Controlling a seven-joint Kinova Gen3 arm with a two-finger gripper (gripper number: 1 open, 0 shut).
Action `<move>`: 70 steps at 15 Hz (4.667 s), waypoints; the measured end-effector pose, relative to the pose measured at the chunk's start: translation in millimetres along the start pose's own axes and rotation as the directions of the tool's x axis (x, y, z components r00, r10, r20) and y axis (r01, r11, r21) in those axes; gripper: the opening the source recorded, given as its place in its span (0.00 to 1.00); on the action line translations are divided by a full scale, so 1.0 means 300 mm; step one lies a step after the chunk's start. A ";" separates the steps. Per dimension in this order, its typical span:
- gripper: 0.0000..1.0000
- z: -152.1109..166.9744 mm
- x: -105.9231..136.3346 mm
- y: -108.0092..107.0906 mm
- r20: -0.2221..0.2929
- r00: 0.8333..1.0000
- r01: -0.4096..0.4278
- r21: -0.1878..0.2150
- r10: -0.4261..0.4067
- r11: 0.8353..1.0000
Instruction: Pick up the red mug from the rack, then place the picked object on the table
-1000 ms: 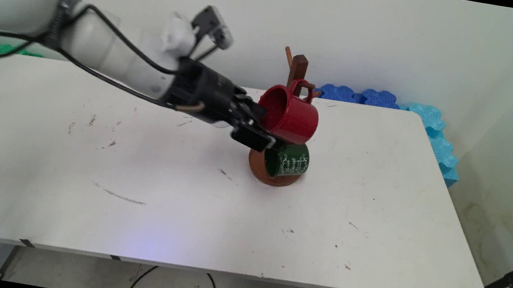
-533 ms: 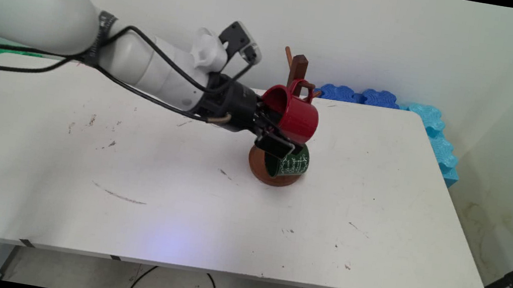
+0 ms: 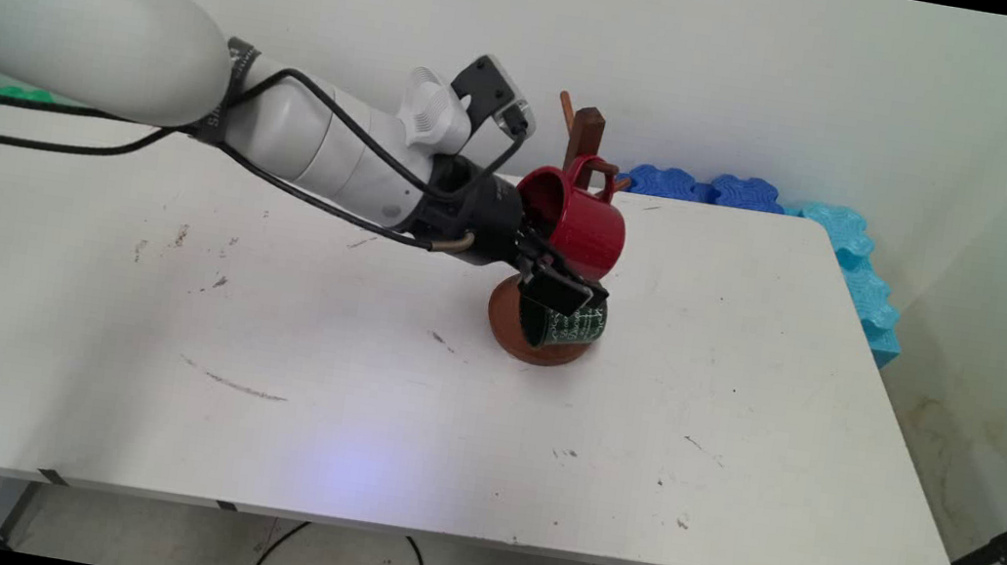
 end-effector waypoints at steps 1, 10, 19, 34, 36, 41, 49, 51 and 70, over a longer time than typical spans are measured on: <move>1.00 0.003 0.000 0.001 0.000 1.000 -0.001 0.000 0.001 1.000; 0.00 0.019 0.002 0.011 -0.003 1.000 -0.016 -0.001 0.016 1.000; 0.00 0.013 0.004 0.029 -0.010 1.000 -0.025 -0.009 0.025 1.000; 0.00 -0.116 0.043 0.099 -0.086 0.993 -0.093 -0.122 0.083 0.988; 0.00 -0.156 0.046 0.109 -0.094 0.992 -0.102 -0.146 0.089 0.984; 0.00 -0.262 0.047 0.106 -0.080 0.990 -0.125 -0.177 0.113 0.976; 0.00 -0.476 0.108 0.022 0.061 0.980 -0.176 -0.161 0.188 0.971; 0.00 -0.513 0.111 -0.013 0.121 0.967 -0.206 -0.137 0.223 0.969; 0.00 -0.275 0.048 -0.272 0.539 0.670 -0.519 -0.151 0.510 0.841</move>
